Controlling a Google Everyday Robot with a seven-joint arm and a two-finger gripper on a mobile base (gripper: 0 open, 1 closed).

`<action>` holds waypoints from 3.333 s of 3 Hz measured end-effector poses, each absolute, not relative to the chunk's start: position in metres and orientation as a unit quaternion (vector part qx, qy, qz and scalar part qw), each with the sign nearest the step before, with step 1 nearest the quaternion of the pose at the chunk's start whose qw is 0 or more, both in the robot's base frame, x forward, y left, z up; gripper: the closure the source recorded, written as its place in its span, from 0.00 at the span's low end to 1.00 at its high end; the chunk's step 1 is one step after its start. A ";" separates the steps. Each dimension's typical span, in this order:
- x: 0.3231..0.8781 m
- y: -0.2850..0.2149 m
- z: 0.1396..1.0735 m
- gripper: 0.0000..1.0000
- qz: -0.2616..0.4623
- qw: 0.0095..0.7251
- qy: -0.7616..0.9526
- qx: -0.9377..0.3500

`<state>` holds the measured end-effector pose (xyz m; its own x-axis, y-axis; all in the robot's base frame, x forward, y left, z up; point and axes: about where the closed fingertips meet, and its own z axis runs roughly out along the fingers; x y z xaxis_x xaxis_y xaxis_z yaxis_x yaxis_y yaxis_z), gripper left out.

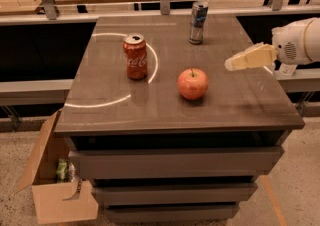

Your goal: Knock redbull can over

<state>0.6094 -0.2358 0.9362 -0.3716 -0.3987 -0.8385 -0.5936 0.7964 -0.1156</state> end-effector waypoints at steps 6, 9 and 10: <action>0.770 -0.167 0.911 0.00 0.119 0.623 0.736 -0.235; 0.824 -0.140 0.907 0.18 0.137 0.626 0.736 -0.221; 0.838 -0.138 0.910 0.41 0.141 0.629 0.732 -0.222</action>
Offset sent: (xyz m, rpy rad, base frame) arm 0.1013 0.0223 0.0009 0.2054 -0.3144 -0.0530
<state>0.8377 -0.1377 0.9103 -0.1099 -0.1472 -0.9830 -0.5011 0.8623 -0.0731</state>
